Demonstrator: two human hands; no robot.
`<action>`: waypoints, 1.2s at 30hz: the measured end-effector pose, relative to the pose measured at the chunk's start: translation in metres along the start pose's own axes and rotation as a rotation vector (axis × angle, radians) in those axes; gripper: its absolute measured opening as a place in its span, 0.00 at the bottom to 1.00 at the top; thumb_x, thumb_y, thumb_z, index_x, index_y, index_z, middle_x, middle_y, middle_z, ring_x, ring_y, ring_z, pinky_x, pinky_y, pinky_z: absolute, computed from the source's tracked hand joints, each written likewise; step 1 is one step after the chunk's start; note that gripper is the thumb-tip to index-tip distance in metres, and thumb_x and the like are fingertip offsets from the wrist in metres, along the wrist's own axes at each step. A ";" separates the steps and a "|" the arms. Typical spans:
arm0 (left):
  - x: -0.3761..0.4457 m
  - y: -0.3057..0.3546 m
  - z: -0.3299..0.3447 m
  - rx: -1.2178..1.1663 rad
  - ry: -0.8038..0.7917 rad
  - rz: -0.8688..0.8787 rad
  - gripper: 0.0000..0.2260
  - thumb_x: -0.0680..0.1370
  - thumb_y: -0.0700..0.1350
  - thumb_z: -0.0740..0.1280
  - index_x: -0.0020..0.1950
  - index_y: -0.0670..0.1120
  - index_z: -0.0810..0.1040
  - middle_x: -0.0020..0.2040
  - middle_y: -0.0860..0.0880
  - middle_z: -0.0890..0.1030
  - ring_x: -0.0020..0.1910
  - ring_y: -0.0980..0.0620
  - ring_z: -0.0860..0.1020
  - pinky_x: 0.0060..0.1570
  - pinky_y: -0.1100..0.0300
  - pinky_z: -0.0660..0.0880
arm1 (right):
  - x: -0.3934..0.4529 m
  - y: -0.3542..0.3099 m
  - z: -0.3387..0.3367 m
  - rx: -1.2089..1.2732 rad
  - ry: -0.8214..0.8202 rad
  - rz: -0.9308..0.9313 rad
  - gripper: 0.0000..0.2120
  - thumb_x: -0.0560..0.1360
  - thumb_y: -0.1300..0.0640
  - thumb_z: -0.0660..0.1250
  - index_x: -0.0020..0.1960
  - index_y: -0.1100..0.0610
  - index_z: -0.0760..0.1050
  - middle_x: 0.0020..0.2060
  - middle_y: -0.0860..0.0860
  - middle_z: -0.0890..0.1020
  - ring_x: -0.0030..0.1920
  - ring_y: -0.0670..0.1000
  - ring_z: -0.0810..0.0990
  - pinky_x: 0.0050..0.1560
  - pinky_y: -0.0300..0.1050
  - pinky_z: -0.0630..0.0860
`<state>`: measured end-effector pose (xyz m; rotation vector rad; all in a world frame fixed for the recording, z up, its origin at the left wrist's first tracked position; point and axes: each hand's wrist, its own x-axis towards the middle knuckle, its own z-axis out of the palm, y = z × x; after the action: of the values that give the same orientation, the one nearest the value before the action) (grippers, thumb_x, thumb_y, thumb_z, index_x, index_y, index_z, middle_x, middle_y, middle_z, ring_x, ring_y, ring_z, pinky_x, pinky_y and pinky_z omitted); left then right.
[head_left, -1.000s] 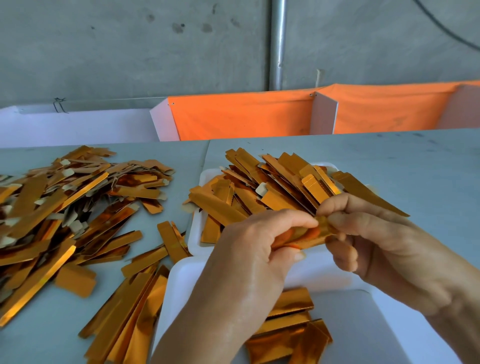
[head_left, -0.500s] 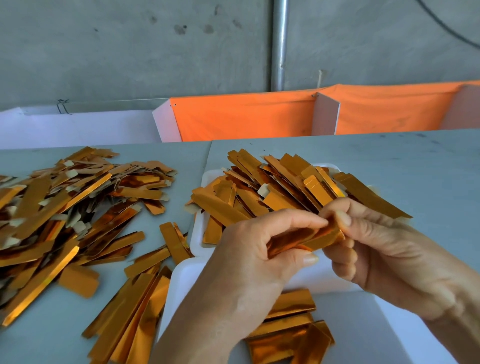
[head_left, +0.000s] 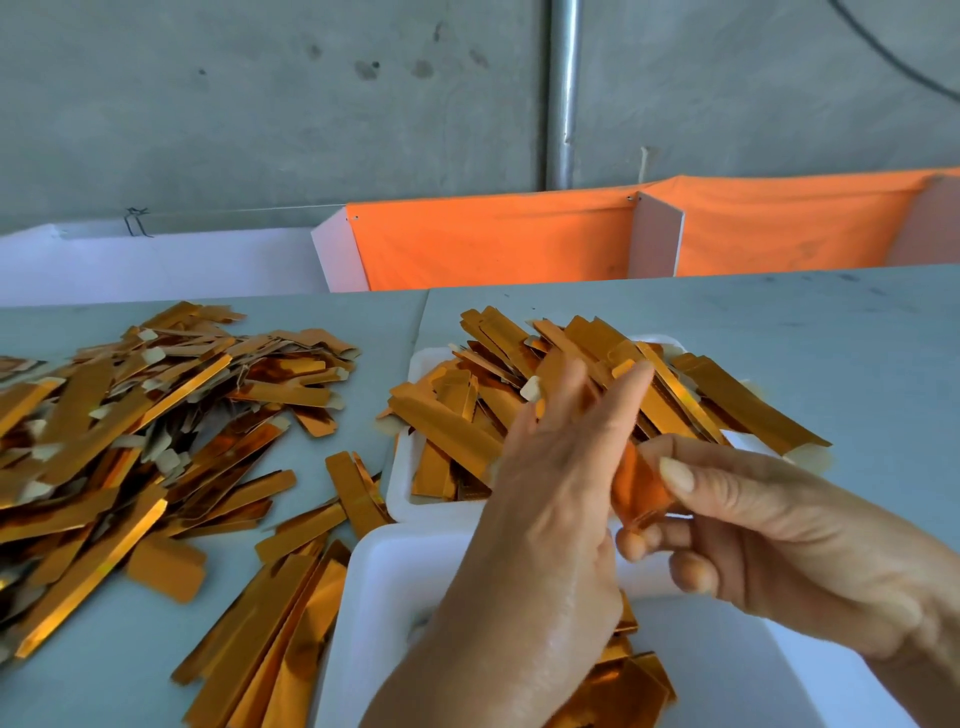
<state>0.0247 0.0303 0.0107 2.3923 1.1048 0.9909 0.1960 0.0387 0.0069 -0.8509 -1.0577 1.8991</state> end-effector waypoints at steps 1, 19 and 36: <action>0.000 0.000 0.000 -0.058 0.052 -0.026 0.44 0.74 0.29 0.59 0.71 0.72 0.46 0.70 0.76 0.44 0.69 0.76 0.39 0.71 0.72 0.48 | 0.001 0.001 0.000 -0.034 0.042 -0.027 0.25 0.54 0.54 0.84 0.45 0.62 0.79 0.42 0.61 0.82 0.39 0.54 0.83 0.26 0.39 0.76; -0.002 -0.014 -0.003 -0.512 -0.022 -0.436 0.12 0.81 0.49 0.58 0.62 0.60 0.74 0.52 0.56 0.80 0.46 0.65 0.80 0.44 0.69 0.78 | 0.004 0.004 0.014 -0.547 0.357 -0.500 0.10 0.68 0.44 0.71 0.45 0.47 0.80 0.36 0.49 0.80 0.36 0.46 0.78 0.32 0.34 0.74; 0.001 -0.007 0.008 0.030 0.070 -0.193 0.21 0.82 0.50 0.50 0.76 0.60 0.52 0.60 0.60 0.71 0.53 0.59 0.74 0.48 0.70 0.71 | 0.006 0.007 0.013 -0.663 0.356 -0.496 0.11 0.62 0.47 0.70 0.44 0.46 0.80 0.34 0.53 0.81 0.31 0.49 0.78 0.33 0.35 0.75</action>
<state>0.0271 0.0357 0.0016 2.2373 1.3548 1.0042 0.1800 0.0368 0.0050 -1.1044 -1.5197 0.9400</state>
